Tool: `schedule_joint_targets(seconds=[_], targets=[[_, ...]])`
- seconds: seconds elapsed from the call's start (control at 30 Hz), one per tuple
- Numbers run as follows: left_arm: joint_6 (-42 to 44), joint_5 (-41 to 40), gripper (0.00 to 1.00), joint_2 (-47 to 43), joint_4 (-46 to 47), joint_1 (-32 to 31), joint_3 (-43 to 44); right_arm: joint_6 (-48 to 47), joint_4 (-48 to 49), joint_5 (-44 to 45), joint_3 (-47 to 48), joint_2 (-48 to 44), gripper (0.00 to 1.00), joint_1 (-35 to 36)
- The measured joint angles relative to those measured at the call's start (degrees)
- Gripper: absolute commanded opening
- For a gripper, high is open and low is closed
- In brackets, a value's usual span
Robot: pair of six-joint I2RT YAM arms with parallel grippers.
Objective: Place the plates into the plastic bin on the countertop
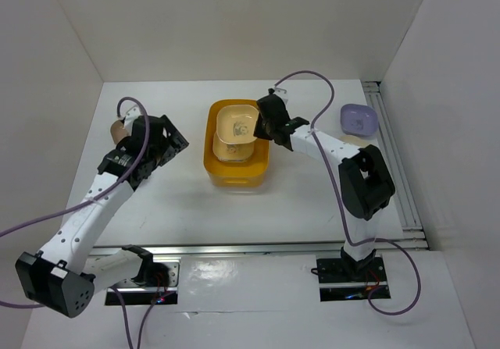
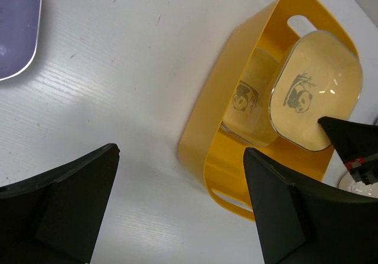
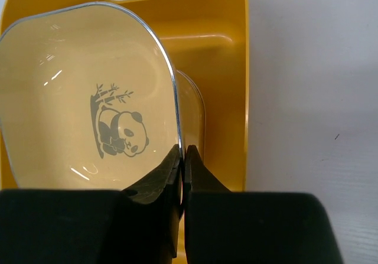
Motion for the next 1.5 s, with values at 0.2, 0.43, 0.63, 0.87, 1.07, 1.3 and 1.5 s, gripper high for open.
schedule_joint_targets(seconds=[0.2,0.43,0.63,0.87,1.07,1.3,1.5], targets=[[0.3,-0.3,1.0,-0.2,-1.5,3.4,3.3,1.3,0.1,-0.1,0.7,0.9,0.15,0.4],[0.3,-0.3,1.0,-0.1,-3.3,8.4,3.5,2.6,0.2,-0.9,4.8,4.6,0.57,1.9],[-0.5,-0.3,1.0,2.8,-3.8,14.2,3.7,2.4,0.2,-1.2,5.2,4.9,0.69,4.0],[-4.7,-0.8,1.0,7.3,-3.8,23.7,2.0,-1.5,1.4,-2.6,3.0,-3.3,0.9,6.6],[-1.3,1.5,1.0,18.1,-1.3,27.8,4.7,-7.6,7.4,-8.2,-4.0,-19.0,0.93,7.0],[5.8,6.8,0.9,34.7,2.0,27.7,11.5,-10.8,10.2,-12.8,-9.2,-22.3,0.94,6.1],[7.5,8.4,0.79,41.6,1.8,27.9,11.5,-11.1,10.0,-15.5,-14.1,-22.3,0.94,2.9]])
